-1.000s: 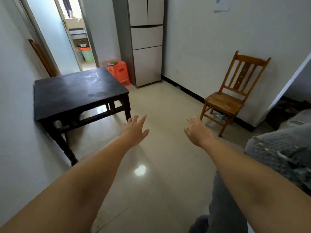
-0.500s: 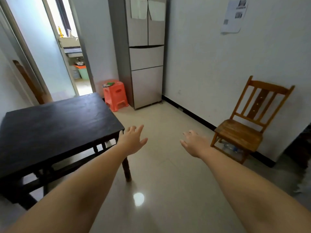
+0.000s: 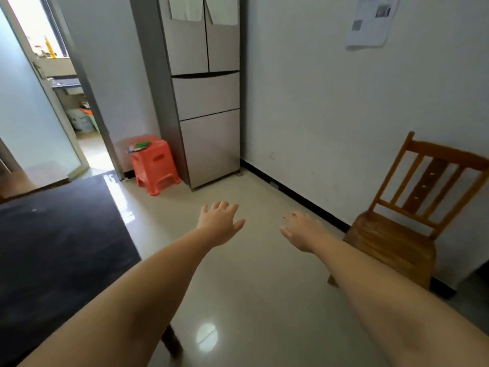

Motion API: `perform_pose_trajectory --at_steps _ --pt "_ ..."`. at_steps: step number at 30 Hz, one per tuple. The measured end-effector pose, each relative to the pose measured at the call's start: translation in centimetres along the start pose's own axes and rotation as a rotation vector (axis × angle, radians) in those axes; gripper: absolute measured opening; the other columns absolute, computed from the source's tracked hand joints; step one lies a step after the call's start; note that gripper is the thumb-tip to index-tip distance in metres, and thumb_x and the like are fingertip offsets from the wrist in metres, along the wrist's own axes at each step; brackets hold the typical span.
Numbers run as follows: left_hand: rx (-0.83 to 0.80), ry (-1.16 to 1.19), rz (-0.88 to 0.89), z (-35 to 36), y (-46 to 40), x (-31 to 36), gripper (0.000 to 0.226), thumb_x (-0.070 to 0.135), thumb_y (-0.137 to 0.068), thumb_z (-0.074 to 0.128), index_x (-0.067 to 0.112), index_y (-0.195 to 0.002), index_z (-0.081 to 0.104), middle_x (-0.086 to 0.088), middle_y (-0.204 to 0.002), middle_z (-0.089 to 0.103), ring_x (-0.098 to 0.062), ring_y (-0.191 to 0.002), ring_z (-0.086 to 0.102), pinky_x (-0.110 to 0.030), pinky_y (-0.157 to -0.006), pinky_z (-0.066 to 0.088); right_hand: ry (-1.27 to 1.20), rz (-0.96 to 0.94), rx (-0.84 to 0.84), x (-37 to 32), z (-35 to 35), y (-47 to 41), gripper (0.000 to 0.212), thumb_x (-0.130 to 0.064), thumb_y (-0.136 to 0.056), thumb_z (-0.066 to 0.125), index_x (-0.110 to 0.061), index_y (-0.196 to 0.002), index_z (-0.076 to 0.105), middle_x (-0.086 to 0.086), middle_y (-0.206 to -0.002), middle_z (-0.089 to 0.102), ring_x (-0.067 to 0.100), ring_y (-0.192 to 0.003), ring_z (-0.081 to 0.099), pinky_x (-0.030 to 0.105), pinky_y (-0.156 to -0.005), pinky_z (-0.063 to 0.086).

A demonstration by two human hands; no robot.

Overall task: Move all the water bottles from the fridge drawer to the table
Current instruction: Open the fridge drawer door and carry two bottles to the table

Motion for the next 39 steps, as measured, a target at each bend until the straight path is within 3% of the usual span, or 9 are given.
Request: perform_pose_trajectory --at_steps 3,8,15,22,27,31,39 --pt "-0.041 0.014 -0.06 -0.4 -8.2 -2.2 0.06 0.055 -0.095 0.032 0.023 -0.146 0.027 -0.006 -0.148 0.036 -0.027 -0.137 0.032 -0.048 -0.113 0.026 0.032 -0.047 -0.039 1.8 -3.5 -7.9 0.047 -0.032 -0.105 0.025 -0.006 -0.143 0.038 0.016 -0.148 0.035 0.03 -0.135 0.034 0.038 -0.105 0.034" --pt "-0.058 0.031 -0.152 -1.2 -18.3 -7.1 0.061 0.054 -0.096 0.032 0.022 -0.147 0.025 -0.007 -0.15 0.033 -0.028 -0.139 0.03 -0.048 -0.114 0.025 0.04 -0.031 -0.004 4.2 -6.9 -22.0 0.049 -0.036 -0.102 0.03 -0.01 -0.142 0.036 0.016 -0.146 0.035 0.033 -0.13 0.039 0.042 -0.103 0.037" --pt "-0.094 0.102 -0.328 0.5 -30.8 -18.1 0.061 0.053 -0.096 0.034 0.02 -0.146 0.027 -0.009 -0.146 0.038 -0.029 -0.136 0.035 -0.047 -0.111 0.031 0.044 -0.24 -0.079 -2.8 -7.4 -40.2 0.054 -0.036 -0.103 0.031 -0.011 -0.15 0.023 0.016 -0.153 0.028 0.032 -0.138 0.031 0.04 -0.111 0.028" --pt "-0.099 0.034 -0.301 -2.0 -46.9 -29.0 0.053 0.051 -0.096 0.033 0.02 -0.138 0.039 -0.009 -0.142 0.042 -0.029 -0.135 0.035 -0.047 -0.109 0.03 0.027 -0.273 -0.034 -8.2 -12.1 -58.8 0.052 -0.039 -0.102 0.034 -0.009 -0.144 0.034 0.018 -0.145 0.036 0.034 -0.133 0.037 0.041 -0.108 0.034" --pt "-0.128 0.059 -0.329 -3.4 -57.6 -35.1 0.05 0.05 -0.097 0.029 0.017 -0.128 0.051 -0.01 -0.132 0.049 -0.029 -0.125 0.042 -0.046 -0.102 0.038 -0.015 -0.243 -0.016 -8.9 -15.3 -69.5 0.052 -0.041 -0.102 0.032 -0.012 -0.145 0.034 0.015 -0.143 0.039 0.033 -0.131 0.039 0.039 -0.103 0.038" --pt "-0.143 0.095 -0.342 -2.8 -65.7 -38.4 0.046 0.049 -0.097 0.032 0.015 -0.123 0.05 -0.01 -0.126 0.052 -0.029 -0.12 0.046 -0.045 -0.097 0.042 -0.033 -0.205 -0.05 -8.0 -16.3 -78.6 0.051 -0.042 -0.101 0.034 -0.014 -0.144 0.034 0.014 -0.14 0.043 0.033 -0.126 0.045 0.041 -0.099 0.042" --pt "-0.172 0.179 -0.463 -2.7 -81.0 -47.6 0.04 0.044 -0.095 0.038 0.014 -0.113 0.057 -0.007 -0.111 0.063 -0.028 -0.102 0.061 -0.038 -0.085 0.051 0.046 -0.257 -0.112 -8.3 -19.9 -99.2 0.036 -0.038 -0.099 0.037 -0.012 -0.114 0.057 0.012 -0.118 0.062 0.029 -0.105 0.06 0.035 -0.085 0.047"
Point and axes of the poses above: each hand's wrist, its own y-axis away from the middle knuckle, its own z-axis out of the palm, x = y × z, the point moved 6 cm from there along -y, towards the middle knuckle
